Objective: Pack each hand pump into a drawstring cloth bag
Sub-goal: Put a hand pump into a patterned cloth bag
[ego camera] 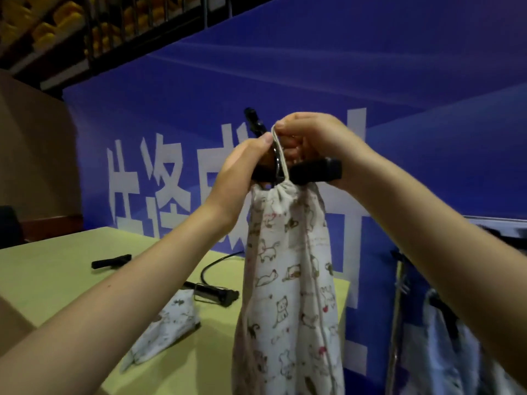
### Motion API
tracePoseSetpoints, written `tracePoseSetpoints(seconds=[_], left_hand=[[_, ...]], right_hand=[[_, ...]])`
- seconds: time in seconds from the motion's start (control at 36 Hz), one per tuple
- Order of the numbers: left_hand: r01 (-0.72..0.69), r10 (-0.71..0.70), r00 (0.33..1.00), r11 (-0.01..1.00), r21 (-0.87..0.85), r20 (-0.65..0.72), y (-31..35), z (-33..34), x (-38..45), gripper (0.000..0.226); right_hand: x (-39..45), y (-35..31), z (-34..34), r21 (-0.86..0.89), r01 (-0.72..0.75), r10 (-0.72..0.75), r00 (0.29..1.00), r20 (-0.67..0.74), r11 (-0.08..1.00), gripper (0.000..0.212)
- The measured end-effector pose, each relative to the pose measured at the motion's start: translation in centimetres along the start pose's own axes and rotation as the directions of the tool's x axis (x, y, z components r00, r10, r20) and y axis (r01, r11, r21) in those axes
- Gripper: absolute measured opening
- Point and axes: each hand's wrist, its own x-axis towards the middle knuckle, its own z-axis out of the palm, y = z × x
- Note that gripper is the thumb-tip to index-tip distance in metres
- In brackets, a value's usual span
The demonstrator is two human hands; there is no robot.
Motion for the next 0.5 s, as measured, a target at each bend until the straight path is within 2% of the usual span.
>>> tracePoseSetpoints(seconds=[0.11,0.22,0.36,0.5], left_hand=[[-0.002,0.0,0.995,1.0,0.025,0.098,0.1,3.3,1.0,0.02],[0.052,-0.06,0.986,0.997,0.053,0.153,0.6,8.0,2.1,0.019],[0.067,-0.082,0.967,0.995,0.072,0.241,-0.2,14.7,2.5,0.02],[0.123,-0.112,0.945,0.992,-0.017,0.307,-2.7,20.5,2.6,0.051]], right_hand=[[-1.3,-1.7,-3.3,-0.093,-0.021,0.012,0.996,-0.092,0.995,0.023],[-3.6,-3.0,-6.9,-0.186,-0.052,0.022,0.987,-0.161,0.981,0.025],[-7.1,-3.6,-12.3,-0.306,-0.141,0.039,0.947,-0.319,0.942,0.02],[-10.2,-3.4,-17.7,-0.34,-0.254,0.083,0.892,-0.445,0.905,0.022]])
